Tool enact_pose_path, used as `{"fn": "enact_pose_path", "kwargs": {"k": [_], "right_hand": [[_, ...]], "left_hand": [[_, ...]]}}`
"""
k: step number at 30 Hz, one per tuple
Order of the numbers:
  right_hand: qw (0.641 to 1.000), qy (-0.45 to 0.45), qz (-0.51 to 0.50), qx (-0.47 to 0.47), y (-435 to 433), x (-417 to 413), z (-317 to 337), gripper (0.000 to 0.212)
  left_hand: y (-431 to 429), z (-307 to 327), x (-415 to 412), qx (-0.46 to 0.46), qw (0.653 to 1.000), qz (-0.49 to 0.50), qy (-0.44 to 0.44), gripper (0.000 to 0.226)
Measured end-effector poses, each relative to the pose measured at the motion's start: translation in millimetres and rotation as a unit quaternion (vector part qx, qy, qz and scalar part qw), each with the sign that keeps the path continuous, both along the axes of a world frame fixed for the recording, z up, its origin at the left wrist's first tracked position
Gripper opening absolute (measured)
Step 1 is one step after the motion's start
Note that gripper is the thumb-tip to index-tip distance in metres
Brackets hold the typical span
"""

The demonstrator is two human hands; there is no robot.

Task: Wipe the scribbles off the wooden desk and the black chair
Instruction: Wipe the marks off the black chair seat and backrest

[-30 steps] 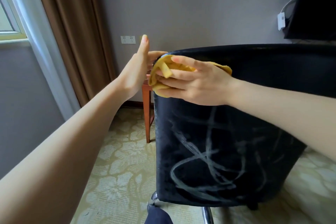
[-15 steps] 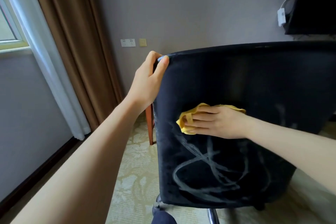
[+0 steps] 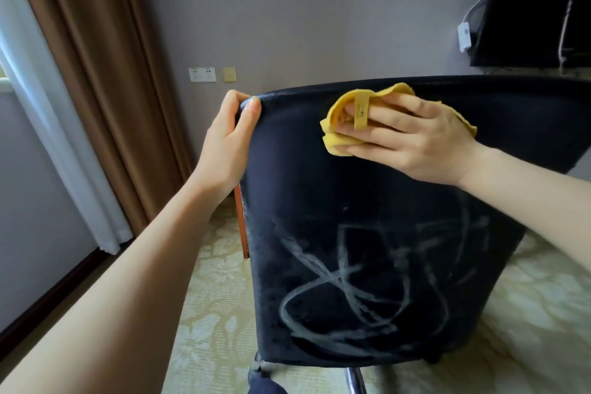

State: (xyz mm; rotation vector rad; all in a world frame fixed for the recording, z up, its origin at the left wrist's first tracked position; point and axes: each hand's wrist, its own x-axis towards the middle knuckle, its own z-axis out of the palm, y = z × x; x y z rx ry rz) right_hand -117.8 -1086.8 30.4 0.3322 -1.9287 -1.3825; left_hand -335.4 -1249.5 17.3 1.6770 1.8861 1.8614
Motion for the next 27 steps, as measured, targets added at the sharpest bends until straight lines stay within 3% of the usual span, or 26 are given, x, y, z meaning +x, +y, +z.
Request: {"fn": "enact_pose_path", "kwargs": {"k": [4,9,14,17,22,27], "right_hand": [[0.994,0.088,0.031,-0.063,-13.7,-35.8,-21.5,0.031],[0.982,0.137,0.012,-0.13,-26.3,-81.1,-50.1,0.037],[0.989,0.054,-0.032,-0.137,-28.0,-101.9,-82.4,0.032],[0.985,-0.011,-0.064,-0.158,-27.1,-93.5,-110.1,0.033],[0.982,-0.096,-0.092,-0.133,-11.2,-36.3,-141.2,0.038],[0.98,-0.124,-0.118,-0.105,4.6,23.6,-136.0,0.042]], "left_hand": [[2.9,-2.5,-10.7,0.019,0.999,0.03,-0.015,0.021],[5.4,1.3,-20.2,0.01,0.993,0.117,0.0,0.023],[0.5,5.7,-16.7,0.02,0.956,0.256,0.14,0.044],[3.7,10.3,0.8,0.032,0.94,0.233,0.247,0.043],[24.3,15.3,56.8,0.027,0.932,0.139,0.335,0.044],[36.5,10.7,83.4,0.036,0.932,0.159,0.324,0.046]]}}
